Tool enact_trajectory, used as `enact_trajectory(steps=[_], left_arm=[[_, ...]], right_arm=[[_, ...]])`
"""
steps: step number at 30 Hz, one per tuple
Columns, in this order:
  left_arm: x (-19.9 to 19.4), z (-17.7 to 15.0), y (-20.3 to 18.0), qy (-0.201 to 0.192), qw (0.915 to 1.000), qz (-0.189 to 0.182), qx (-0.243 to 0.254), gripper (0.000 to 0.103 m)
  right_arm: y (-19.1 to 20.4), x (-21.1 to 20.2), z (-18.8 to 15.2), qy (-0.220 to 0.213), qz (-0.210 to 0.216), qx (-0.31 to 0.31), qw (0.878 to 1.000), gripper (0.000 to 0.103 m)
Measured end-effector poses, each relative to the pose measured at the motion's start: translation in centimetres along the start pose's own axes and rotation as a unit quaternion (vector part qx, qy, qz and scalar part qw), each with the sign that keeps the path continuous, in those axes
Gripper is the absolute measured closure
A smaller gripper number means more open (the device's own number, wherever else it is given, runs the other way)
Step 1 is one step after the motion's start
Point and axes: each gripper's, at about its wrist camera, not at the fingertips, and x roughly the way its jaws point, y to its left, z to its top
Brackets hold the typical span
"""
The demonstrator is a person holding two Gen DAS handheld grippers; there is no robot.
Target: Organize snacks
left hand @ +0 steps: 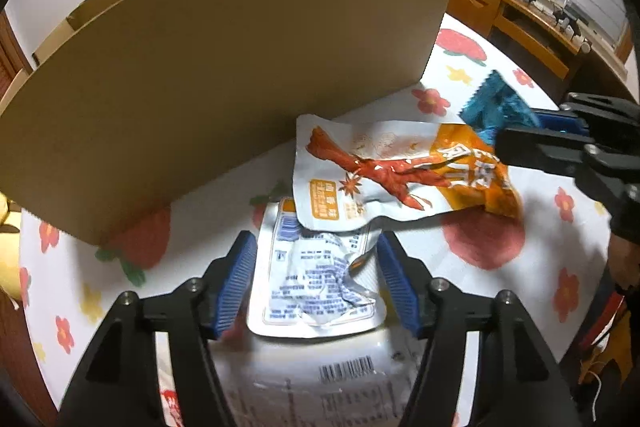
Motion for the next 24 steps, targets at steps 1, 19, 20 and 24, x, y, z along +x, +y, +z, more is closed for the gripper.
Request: enact_trajectory(steps=[1, 19, 20, 24], left_arm=[[0.4, 0.4, -0.2, 0.001, 1.0, 0.001, 0.003, 0.036], [0.7, -0.3, 2.4, 0.001, 0.9999, -0.008, -0.007, 0.028], [0.6, -0.4, 2.6, 0.0, 0.9999, -0.009, -0.008, 0.028], [0.6, -0.5, 2.6, -0.001, 1.0, -0.005, -0.004, 0.028]], right_arm=[[0.0, -0.1, 0.0, 0.0, 0.0, 0.0, 1.0, 0.086], [0.2, 0.1, -1.0, 0.01, 0.002, -0.001, 1.0, 0.086], [0.3, 0.2, -0.9, 0.01, 0.002, -0.001, 1.0, 0.086], [0.4, 0.3, -0.9, 0.011, 0.003, -0.001, 1.0, 0.086]])
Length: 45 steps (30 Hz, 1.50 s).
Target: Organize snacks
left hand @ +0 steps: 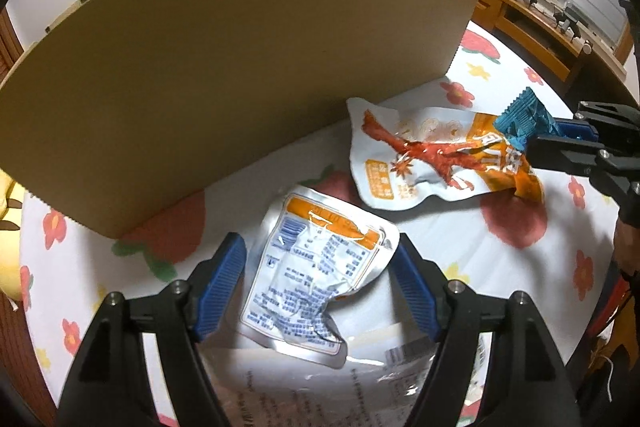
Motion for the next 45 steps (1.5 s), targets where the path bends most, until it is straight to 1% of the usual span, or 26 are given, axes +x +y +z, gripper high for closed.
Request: enact_trajectory(steps=[3, 5, 10, 11, 12, 13, 14, 16, 18, 19, 21, 27, 34, 41, 45], left_arm=[[0.3, 0.0, 0.3, 0.004, 1.0, 0.007, 0.0, 0.028], [0.4, 0.0, 0.7, 0.003, 0.9999, -0.004, -0.009, 0.028], [0.4, -0.2, 0.8, -0.002, 0.9999, -0.005, -0.01, 0.028], [0.4, -0.4, 0.8, -0.005, 0.9999, -0.006, -0.01, 0.03], [0.2, -0.6, 0.8, -0.009, 0.9999, -0.008, -0.01, 0.036], [-0.2, -0.8, 0.8, -0.01, 0.9999, -0.01, -0.005, 0.045], [-0.4, -0.8, 0.5, -0.009, 1.0, -0.004, 0.001, 0.056], [-0.7, -0.8, 0.5, -0.009, 0.9999, 0.009, -0.002, 0.07], [-0.9, -0.7, 0.9, -0.01, 0.9999, 0.01, -0.01, 0.078], [-1.1, -0.7, 1.1, -0.012, 0.9998, 0.011, -0.014, 0.081], [-1.4, -0.6, 1.6, -0.014, 0.9996, 0.002, -0.026, 0.082], [-2.8, -0.8, 1.8, -0.036, 0.9989, 0.005, -0.031, 0.082], [-6.4, -0.2, 0.2, -0.08, 0.9965, -0.001, -0.023, 0.082], [-10.9, 1.3, -0.7, -0.132, 0.991, -0.005, -0.021, 0.082], [-12.7, 2.0, -1.0, -0.151, 0.9884, -0.002, -0.017, 0.082]], right_arm=[[0.1, 0.2, 0.1, 0.001, 0.002, 0.0, 1.0, 0.086], [0.0, 0.2, 0.0, 0.001, 0.003, -0.001, 1.0, 0.086], [0.0, 0.3, 0.0, 0.002, 0.003, -0.001, 1.0, 0.086], [0.0, 0.3, 0.0, 0.002, 0.003, -0.001, 1.0, 0.086], [0.0, 0.3, 0.0, 0.001, 0.003, 0.0, 1.0, 0.085], [0.0, 0.3, 0.0, 0.001, 0.003, 0.0, 1.0, 0.085], [0.0, 0.3, 0.0, 0.001, 0.003, 0.0, 1.0, 0.086], [-0.1, 0.2, 0.0, 0.001, 0.003, 0.0, 1.0, 0.086], [0.0, 0.2, 0.0, 0.0, 0.003, 0.001, 1.0, 0.085], [0.0, 0.2, 0.0, 0.0, 0.004, 0.002, 1.0, 0.085], [0.1, 0.1, 0.0, -0.001, 0.006, 0.002, 1.0, 0.085], [0.4, -0.4, 0.2, -0.005, 0.008, -0.003, 1.0, 0.085], [1.1, -1.0, 0.9, -0.012, 0.009, -0.01, 1.0, 0.086], [2.2, -2.6, 2.4, -0.03, 0.011, -0.022, 0.999, 0.085], [2.9, -3.6, 3.4, -0.04, 0.008, -0.032, 0.999, 0.085]])
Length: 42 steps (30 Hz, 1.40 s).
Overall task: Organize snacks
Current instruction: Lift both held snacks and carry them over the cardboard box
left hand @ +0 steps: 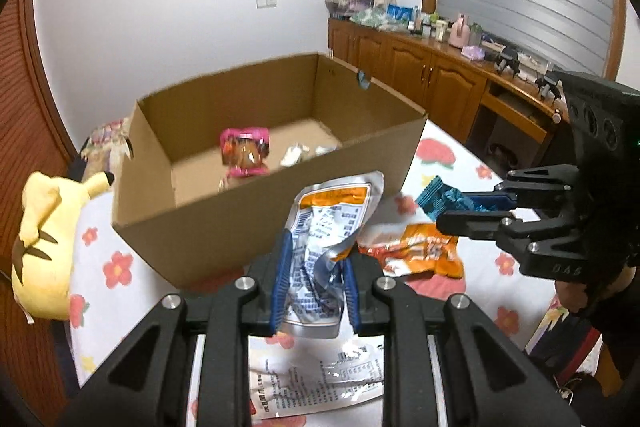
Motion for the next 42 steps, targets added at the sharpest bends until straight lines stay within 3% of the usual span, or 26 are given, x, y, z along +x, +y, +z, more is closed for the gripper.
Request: enact_trajectory(steps=[9, 18, 28, 35, 42], left_arm=[[-1.2, 1.9, 0.3, -0.019, 0.9997, 0.016, -0.004, 0.081], [-0.5, 4.7, 2.1, -0.029, 0.9992, 0.026, -0.01, 0.081], [2.8, 7.9, 5.4, -0.022, 0.9986, 0.039, -0.027, 0.081], [6.2, 8.5, 7.4, 0.0, 0.9983, 0.041, -0.042, 0.081], [8.2, 8.5, 8.0, 0.008, 0.9979, 0.038, -0.052, 0.08]], right_arm=[[1.0, -1.2, 3.2, -0.024, -0.003, -0.02, 1.0, 0.085], [0.7, 0.5, 7.0, -0.03, 0.001, -0.031, 0.999, 0.085], [-0.9, 4.6, 10.3, -0.004, 0.0, -0.034, 0.999, 0.085], [-3.4, 7.1, 11.5, 0.023, -0.014, -0.02, 0.999, 0.086], [-3.9, 7.4, 11.5, 0.022, -0.012, -0.019, 1.0, 0.086]])
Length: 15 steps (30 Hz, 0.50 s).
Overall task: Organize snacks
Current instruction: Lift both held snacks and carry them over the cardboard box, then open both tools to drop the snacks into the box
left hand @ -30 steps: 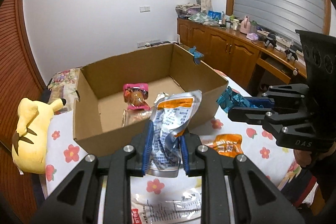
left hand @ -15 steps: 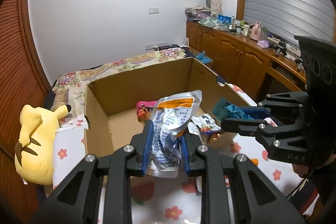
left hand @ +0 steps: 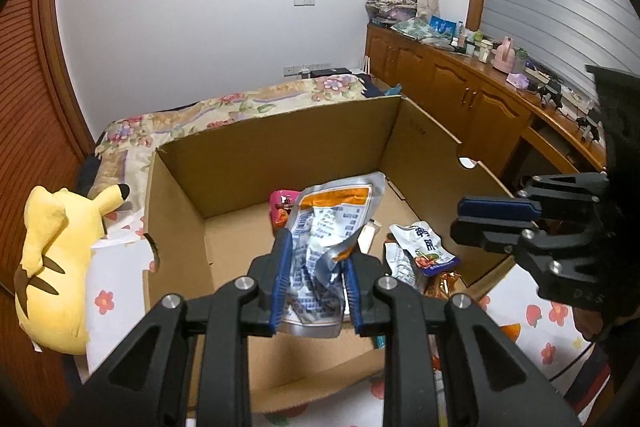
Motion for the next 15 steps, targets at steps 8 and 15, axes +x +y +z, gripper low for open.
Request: enact_trajectory(steps=[8, 15], left_arm=[[0.1, -0.4, 0.0, -0.004, 1.0, 0.003, -0.008, 0.068], [-2.6, -2.0, -1.1, -0.014, 0.9999, 0.003, 0.0, 0.066]], right_arm=[[0.3, -0.7, -0.6, -0.002, 0.001, 0.0, 1.0, 0.079], [0.4, -2.9, -1.8, -0.007, -0.011, 0.004, 1.0, 0.068]])
